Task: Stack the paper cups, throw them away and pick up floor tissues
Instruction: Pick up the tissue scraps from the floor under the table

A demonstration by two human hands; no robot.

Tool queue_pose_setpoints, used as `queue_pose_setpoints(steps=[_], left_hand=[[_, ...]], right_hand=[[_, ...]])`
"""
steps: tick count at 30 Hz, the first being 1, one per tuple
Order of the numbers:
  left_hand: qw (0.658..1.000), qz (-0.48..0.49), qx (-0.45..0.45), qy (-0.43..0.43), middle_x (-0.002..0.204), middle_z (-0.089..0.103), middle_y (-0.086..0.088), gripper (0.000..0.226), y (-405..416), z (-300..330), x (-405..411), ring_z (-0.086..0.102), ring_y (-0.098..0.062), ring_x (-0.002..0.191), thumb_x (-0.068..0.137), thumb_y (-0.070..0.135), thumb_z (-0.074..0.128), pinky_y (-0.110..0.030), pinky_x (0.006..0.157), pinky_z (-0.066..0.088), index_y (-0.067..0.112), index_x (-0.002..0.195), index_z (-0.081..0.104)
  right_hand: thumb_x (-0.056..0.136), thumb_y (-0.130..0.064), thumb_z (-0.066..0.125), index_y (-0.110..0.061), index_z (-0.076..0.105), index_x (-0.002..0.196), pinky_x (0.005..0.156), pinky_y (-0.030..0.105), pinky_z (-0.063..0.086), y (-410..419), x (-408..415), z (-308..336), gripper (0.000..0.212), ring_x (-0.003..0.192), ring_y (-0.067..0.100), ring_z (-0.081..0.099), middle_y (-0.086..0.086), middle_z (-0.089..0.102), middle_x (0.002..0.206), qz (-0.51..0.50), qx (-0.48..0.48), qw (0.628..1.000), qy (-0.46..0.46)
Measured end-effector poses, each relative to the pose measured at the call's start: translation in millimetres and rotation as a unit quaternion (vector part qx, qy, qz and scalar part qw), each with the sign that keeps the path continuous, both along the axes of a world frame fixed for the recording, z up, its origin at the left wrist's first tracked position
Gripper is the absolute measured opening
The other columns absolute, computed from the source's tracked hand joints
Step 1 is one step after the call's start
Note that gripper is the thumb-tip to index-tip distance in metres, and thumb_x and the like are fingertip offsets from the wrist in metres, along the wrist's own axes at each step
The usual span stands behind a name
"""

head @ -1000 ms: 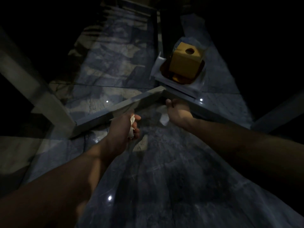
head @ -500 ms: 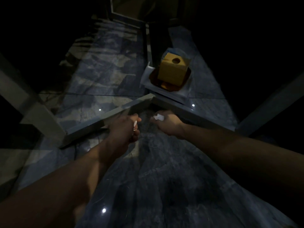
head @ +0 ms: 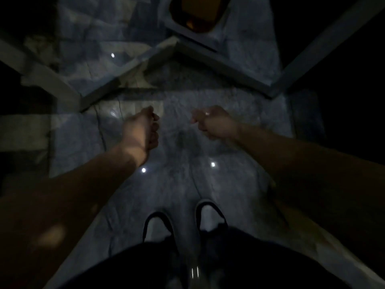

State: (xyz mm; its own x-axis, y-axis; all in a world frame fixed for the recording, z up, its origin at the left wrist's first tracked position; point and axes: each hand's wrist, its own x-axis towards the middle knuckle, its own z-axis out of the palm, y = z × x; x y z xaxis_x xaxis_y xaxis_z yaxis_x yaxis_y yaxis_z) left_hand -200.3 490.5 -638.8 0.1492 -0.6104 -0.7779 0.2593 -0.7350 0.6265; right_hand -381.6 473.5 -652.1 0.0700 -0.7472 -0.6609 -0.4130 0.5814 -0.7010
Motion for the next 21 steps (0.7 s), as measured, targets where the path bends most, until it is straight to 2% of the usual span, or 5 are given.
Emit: queue_pose_setpoints(steps=[5,9,11,16,21], left_hand=[[0.997,-0.047,0.04,0.047,0.046,0.04,0.007,0.037,20.3,104.0,-29.4,0.027,-0.007,0.029,0.093,0.035,0.045,-0.011,0.034,0.015,0.021,0.059,0.045],[0.976,-0.114,0.054,0.18,0.05,0.046,0.006,0.029,26.2,177.6,-70.7,0.04,-0.009,0.034,0.078,0.019,0.042,-0.015,0.039,0.023,0.018,0.053,0.057],[0.967,-0.13,0.058,0.21,0.056,0.056,0.003,0.016,35.2,198.8,-94.6,0.047,-0.011,0.04,0.069,0.017,0.045,-0.016,0.041,0.032,0.014,0.068,0.06],[0.97,-0.22,0.046,0.092,0.074,0.057,-0.003,0.028,69.6,195.3,-181.9,0.052,-0.012,0.058,0.098,0.002,0.041,-0.023,0.054,0.047,0.013,0.084,0.063],[0.94,-0.338,0.015,0.028,0.068,0.061,-0.004,0.01,123.0,170.2,-266.0,0.064,-0.003,0.053,0.095,-0.001,0.055,-0.022,0.064,0.056,0.001,0.099,0.064]], right_hand=[[0.088,-0.036,0.046,-0.023,0.041,0.056,0.035,0.017,0.02,42.8,-40.9,100.4,0.035,0.032,0.01,0.029,-0.003,0.037,0.045,-0.142,0.096,0.98,-0.097],[0.082,-0.028,0.039,-0.022,0.043,0.058,0.04,0.024,0.019,70.8,-89.7,169.2,0.025,0.038,0.013,0.034,-0.002,0.039,0.046,-0.208,0.067,0.973,-0.07],[0.086,-0.023,0.039,-0.019,0.044,0.06,0.043,0.025,0.021,86.4,-118.9,191.7,0.027,0.04,0.014,0.036,0.0,0.041,0.048,-0.252,0.079,0.964,-0.038],[0.089,-0.009,0.054,-0.016,0.052,0.062,0.04,0.015,0.035,150.2,-206.5,216.4,0.028,0.05,0.013,0.045,0.002,0.049,0.056,-0.311,0.071,0.945,0.068],[0.082,-0.009,0.067,-0.02,0.061,0.068,0.063,0.036,0.053,231.2,-280.4,193.5,0.018,0.062,0.021,0.058,0.008,0.062,0.07,-0.379,0.118,0.909,0.124]])
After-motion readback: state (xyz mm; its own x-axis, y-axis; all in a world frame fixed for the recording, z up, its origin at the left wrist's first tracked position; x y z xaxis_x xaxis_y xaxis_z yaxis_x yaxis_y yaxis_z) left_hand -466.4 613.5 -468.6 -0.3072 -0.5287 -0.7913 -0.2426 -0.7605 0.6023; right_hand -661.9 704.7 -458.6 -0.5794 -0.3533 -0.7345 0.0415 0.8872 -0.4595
